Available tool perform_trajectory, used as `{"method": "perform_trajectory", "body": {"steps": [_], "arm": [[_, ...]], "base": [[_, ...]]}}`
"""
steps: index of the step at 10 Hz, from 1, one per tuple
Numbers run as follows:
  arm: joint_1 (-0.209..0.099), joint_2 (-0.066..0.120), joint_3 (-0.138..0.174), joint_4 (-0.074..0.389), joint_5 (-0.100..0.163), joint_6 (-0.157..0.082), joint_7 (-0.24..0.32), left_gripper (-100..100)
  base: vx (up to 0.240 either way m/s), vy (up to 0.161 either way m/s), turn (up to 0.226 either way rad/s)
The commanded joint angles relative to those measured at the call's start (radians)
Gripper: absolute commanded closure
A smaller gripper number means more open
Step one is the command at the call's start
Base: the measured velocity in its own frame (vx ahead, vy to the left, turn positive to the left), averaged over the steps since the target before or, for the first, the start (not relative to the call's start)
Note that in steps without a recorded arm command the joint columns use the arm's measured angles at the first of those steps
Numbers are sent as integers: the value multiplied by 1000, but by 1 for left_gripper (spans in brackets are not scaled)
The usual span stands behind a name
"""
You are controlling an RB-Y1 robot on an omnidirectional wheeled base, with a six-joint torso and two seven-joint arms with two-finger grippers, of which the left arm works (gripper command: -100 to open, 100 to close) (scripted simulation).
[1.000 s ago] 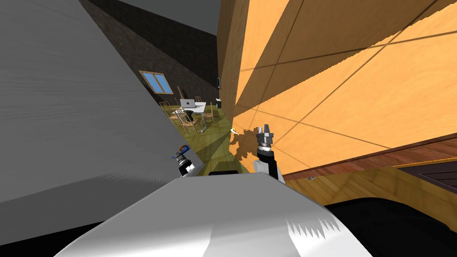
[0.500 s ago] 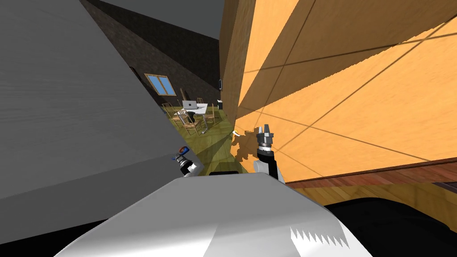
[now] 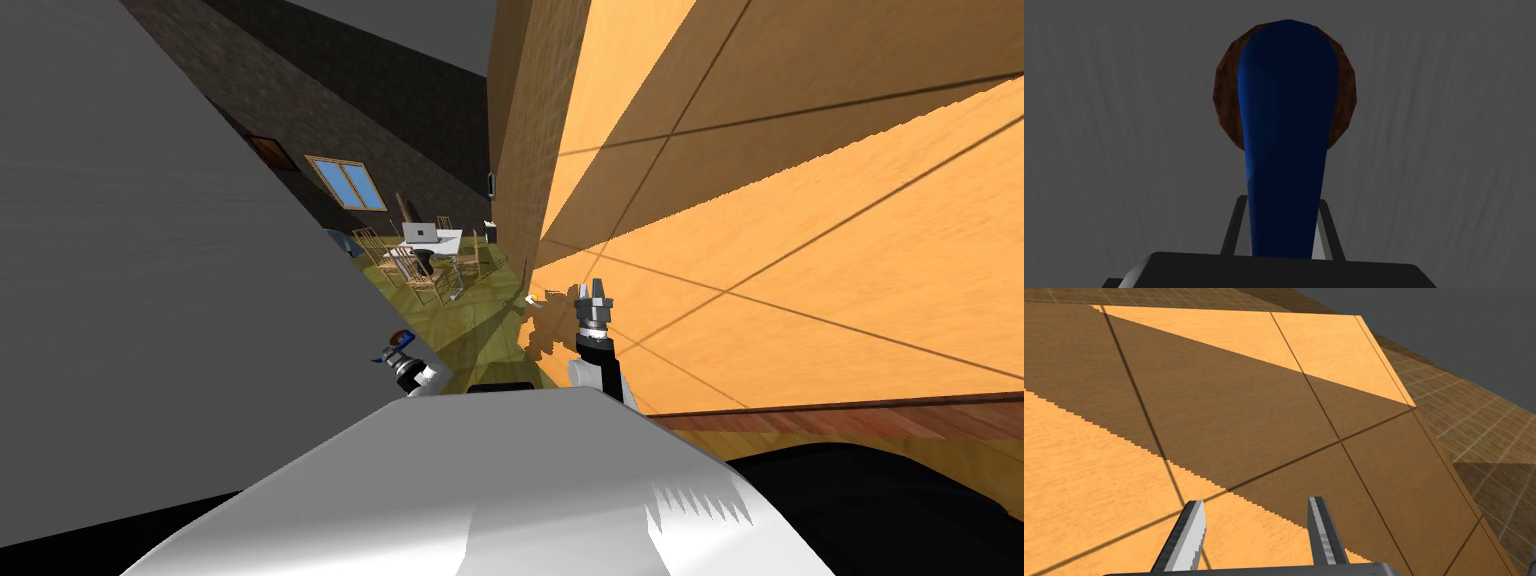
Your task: Push the door open
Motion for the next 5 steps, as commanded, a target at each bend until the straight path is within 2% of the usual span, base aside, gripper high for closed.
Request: {"method": "perform_trajectory", "body": {"steps": [1,3,5], "arm": [[-25,37,4,50,2,-47,10,100],[-39,41,32,70,26,-73,-11,100],[-53,31,60,83,49,-99,-31,100]], "base": [[48,55,16],[75,61,-34],[157,147,-21]]}}
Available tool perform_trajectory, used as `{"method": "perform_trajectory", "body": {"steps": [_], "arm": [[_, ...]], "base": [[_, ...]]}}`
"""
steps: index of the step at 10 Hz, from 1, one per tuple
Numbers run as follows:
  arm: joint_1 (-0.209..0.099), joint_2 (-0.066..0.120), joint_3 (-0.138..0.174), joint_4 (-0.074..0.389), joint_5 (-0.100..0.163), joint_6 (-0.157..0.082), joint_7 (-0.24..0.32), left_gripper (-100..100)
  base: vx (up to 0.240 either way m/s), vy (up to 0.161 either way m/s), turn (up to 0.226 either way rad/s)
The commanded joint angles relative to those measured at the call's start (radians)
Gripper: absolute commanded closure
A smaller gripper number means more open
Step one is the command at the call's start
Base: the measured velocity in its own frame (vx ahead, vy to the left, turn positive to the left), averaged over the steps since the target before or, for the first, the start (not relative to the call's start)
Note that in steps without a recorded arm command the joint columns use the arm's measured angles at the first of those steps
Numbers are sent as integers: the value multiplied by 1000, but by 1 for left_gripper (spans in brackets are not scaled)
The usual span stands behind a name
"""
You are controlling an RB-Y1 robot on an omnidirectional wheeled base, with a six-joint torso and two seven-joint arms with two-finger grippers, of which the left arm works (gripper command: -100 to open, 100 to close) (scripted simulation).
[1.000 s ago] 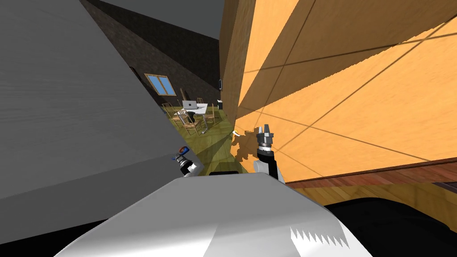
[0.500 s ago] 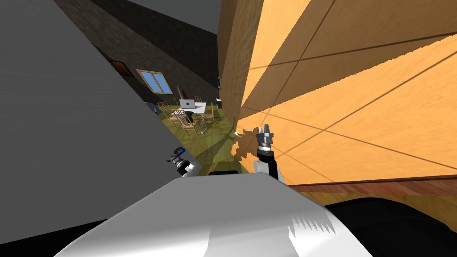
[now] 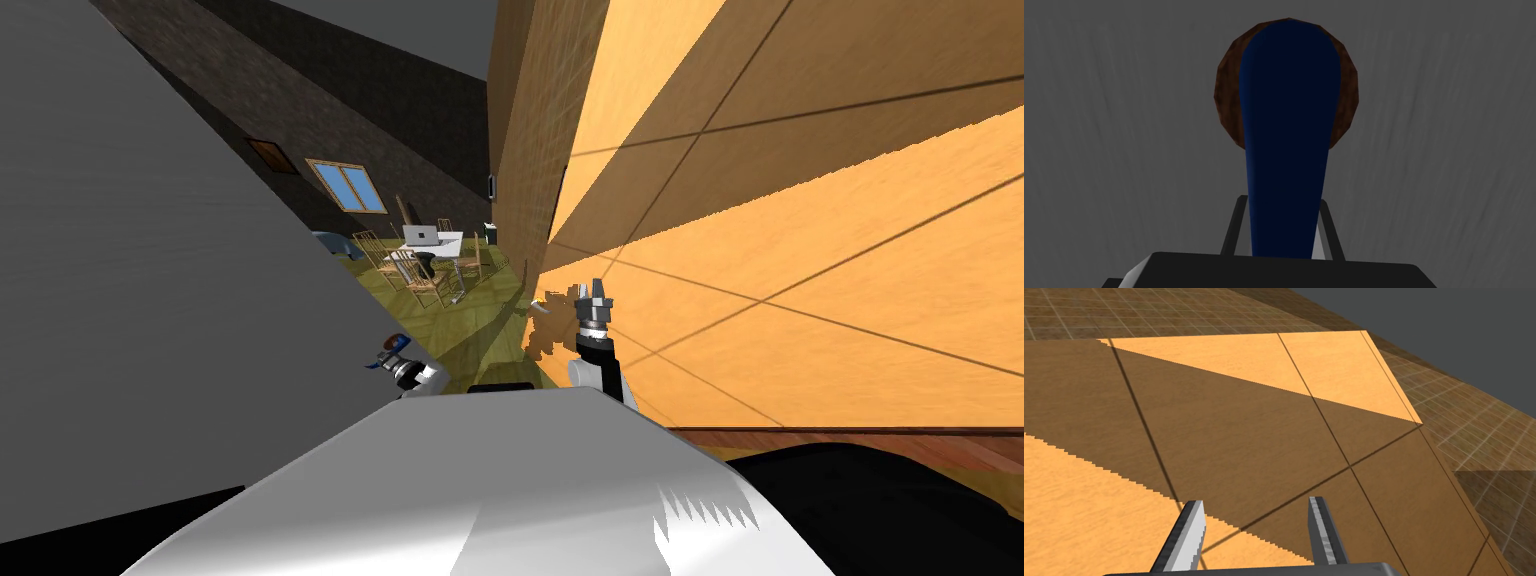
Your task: Push the door open
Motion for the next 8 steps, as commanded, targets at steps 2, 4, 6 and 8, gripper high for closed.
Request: {"method": "perform_trajectory", "body": {"steps": [2,4,6,8], "arm": [[-16,-34,36,-26,29,-33,-35,100],[-24,-59,51,-20,42,-47,-46,100],[-19,-44,56,2,44,-61,-38,100],[-20,-12,78,-2,58,-70,-48,100]], "base": [[118,119,-16],[120,130,-9],[21,34,8],[75,82,1]]}}
